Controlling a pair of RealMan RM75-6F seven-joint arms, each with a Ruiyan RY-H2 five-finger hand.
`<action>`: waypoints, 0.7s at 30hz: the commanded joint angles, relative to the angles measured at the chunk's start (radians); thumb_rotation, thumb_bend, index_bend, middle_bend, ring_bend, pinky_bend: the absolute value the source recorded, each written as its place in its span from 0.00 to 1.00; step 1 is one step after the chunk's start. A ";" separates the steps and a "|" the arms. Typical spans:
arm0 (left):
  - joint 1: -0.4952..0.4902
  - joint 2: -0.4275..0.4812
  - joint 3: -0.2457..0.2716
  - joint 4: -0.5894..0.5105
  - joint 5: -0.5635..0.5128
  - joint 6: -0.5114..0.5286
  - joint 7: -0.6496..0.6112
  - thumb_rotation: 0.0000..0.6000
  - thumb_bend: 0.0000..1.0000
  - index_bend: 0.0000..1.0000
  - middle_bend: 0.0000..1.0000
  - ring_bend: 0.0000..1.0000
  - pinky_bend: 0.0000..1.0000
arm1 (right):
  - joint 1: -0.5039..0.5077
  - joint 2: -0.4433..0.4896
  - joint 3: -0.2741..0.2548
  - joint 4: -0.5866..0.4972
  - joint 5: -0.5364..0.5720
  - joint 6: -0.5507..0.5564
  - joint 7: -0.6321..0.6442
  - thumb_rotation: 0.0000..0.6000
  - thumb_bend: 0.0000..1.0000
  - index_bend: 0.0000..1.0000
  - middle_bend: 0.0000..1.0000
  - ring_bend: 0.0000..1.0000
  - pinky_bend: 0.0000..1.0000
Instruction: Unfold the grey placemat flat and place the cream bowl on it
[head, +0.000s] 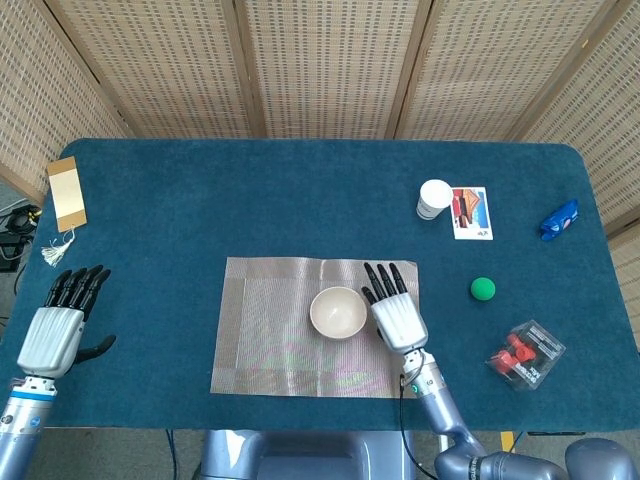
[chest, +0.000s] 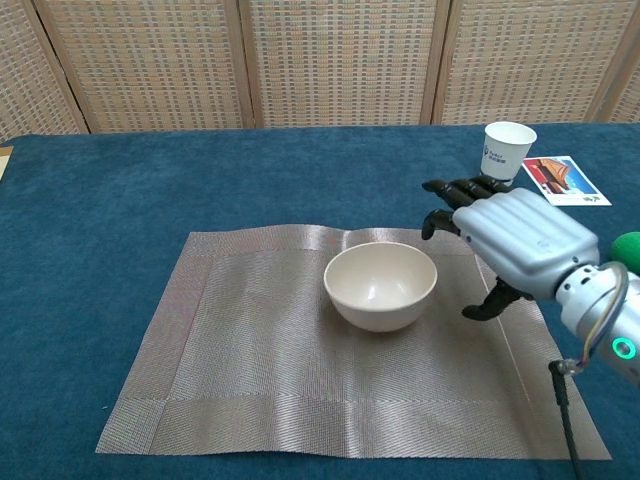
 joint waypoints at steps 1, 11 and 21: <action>0.001 0.000 0.000 0.000 0.000 0.001 0.003 1.00 0.20 0.00 0.00 0.00 0.00 | -0.020 0.062 0.018 -0.066 0.002 0.039 -0.016 1.00 0.26 0.30 0.00 0.00 0.07; 0.015 0.006 -0.004 -0.006 -0.005 0.024 0.020 1.00 0.20 0.00 0.00 0.00 0.00 | -0.141 0.272 -0.011 -0.156 -0.034 0.155 0.206 1.00 0.25 0.28 0.00 0.00 0.03; 0.042 0.005 0.011 0.001 -0.012 0.043 0.036 1.00 0.20 0.00 0.00 0.00 0.00 | -0.238 0.363 -0.071 -0.071 -0.092 0.236 0.473 1.00 0.16 0.15 0.00 0.00 0.00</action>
